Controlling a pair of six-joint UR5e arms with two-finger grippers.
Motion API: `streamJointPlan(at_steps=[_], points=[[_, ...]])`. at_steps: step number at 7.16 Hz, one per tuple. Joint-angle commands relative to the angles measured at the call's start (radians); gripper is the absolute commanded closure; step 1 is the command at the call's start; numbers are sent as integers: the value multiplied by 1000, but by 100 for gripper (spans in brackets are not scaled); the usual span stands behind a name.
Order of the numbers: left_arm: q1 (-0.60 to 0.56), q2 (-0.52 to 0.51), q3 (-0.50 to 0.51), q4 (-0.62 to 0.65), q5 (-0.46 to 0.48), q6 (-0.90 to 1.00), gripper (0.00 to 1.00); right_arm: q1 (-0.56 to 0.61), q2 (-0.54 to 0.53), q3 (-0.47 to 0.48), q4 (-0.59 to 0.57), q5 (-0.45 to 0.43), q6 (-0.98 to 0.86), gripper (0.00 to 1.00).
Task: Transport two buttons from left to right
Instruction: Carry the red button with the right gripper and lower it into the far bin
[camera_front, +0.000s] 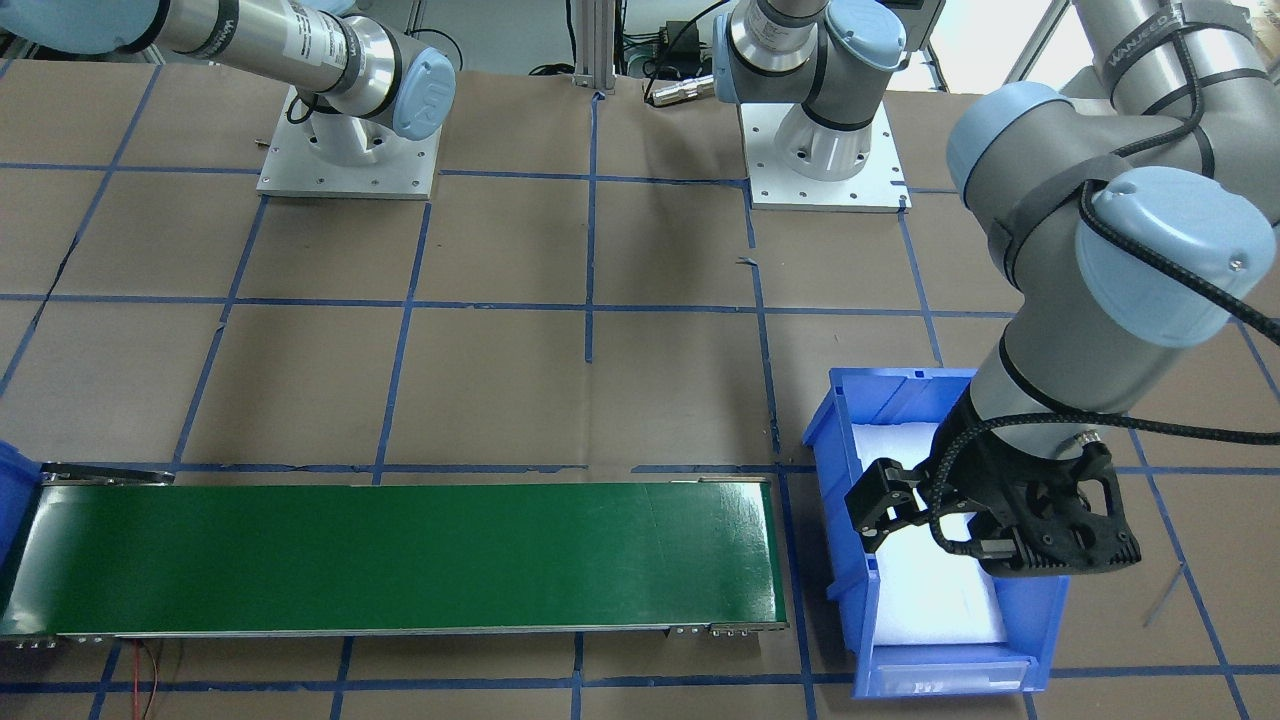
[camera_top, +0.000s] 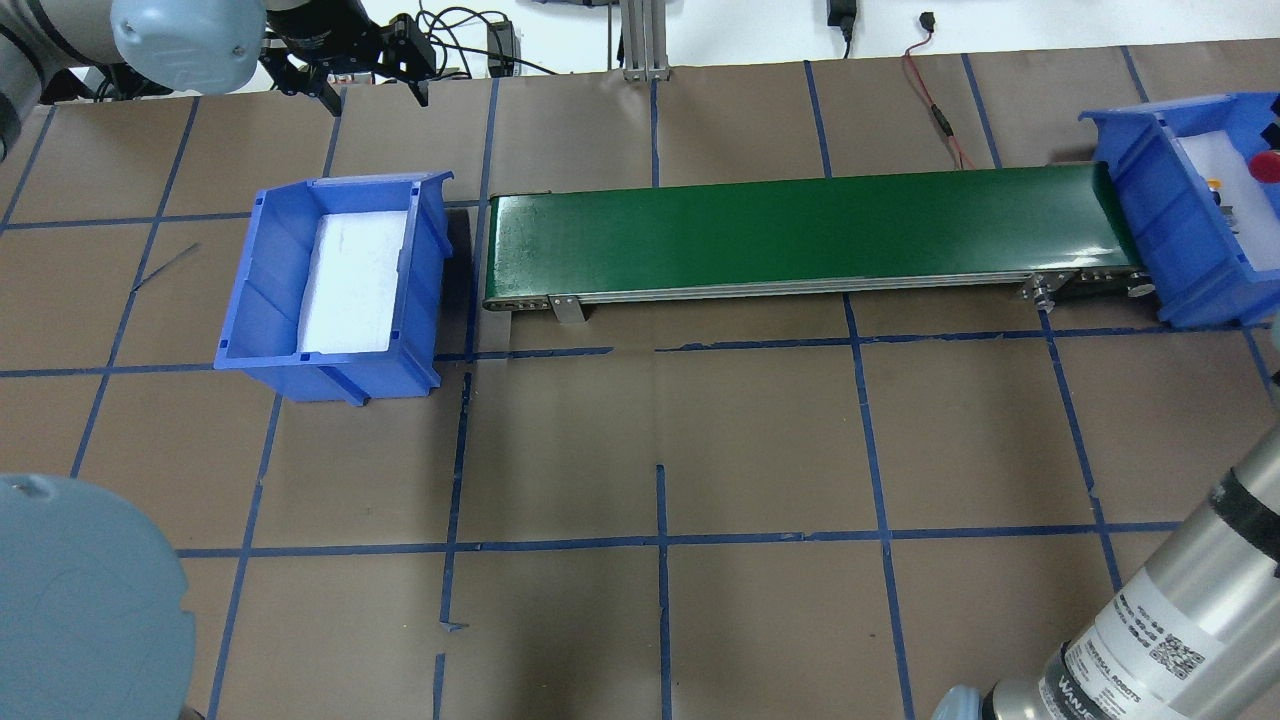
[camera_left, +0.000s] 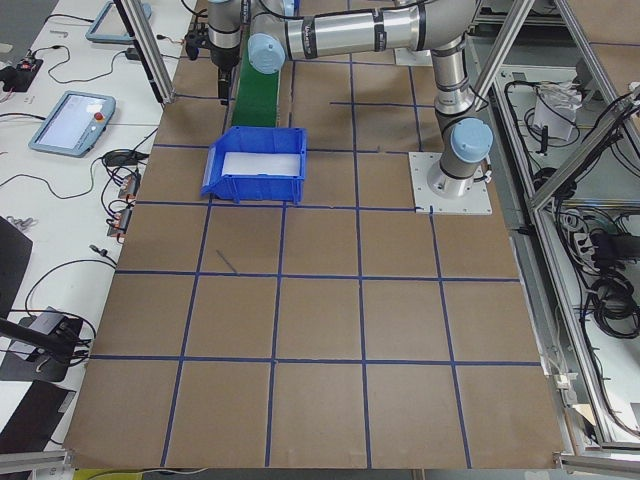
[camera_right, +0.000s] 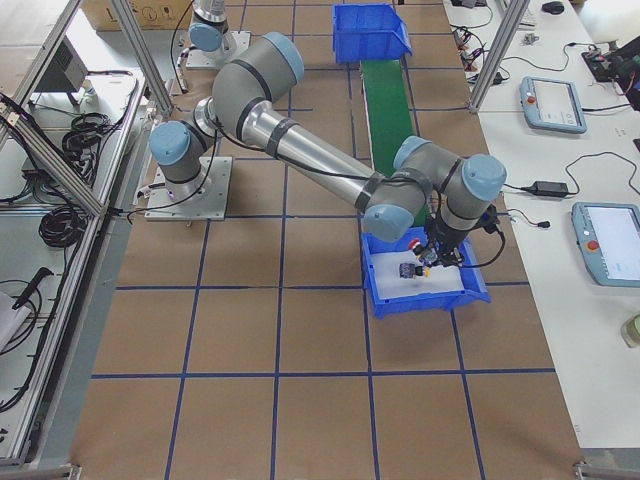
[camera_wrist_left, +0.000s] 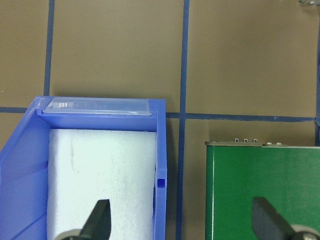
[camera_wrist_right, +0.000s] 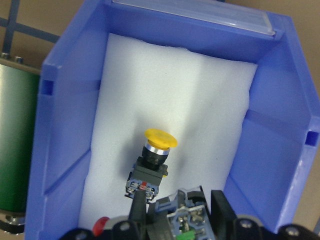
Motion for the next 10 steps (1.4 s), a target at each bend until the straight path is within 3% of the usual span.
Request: streamJointPlan(at_steps=[1, 3, 5, 8, 9, 10], points=[[-1, 1, -2, 0, 0, 2, 0, 5, 65, -59, -23, 6, 7, 90], [-1, 5, -8, 0, 2, -1, 0, 56, 93, -84, -33, 6, 17, 90], [1, 5, -8, 0, 2, 2, 0, 58, 147, -87, -109, 26, 14, 90], [1, 7, -6, 0, 2, 2, 0, 58, 167, -102, -111, 34, 14, 90], [1, 7, -6, 0, 2, 2, 0, 58, 165, -102, -108, 34, 14, 83], [2, 7, -6, 0, 2, 2, 0, 58, 165, -102, -105, 40, 10, 45]])
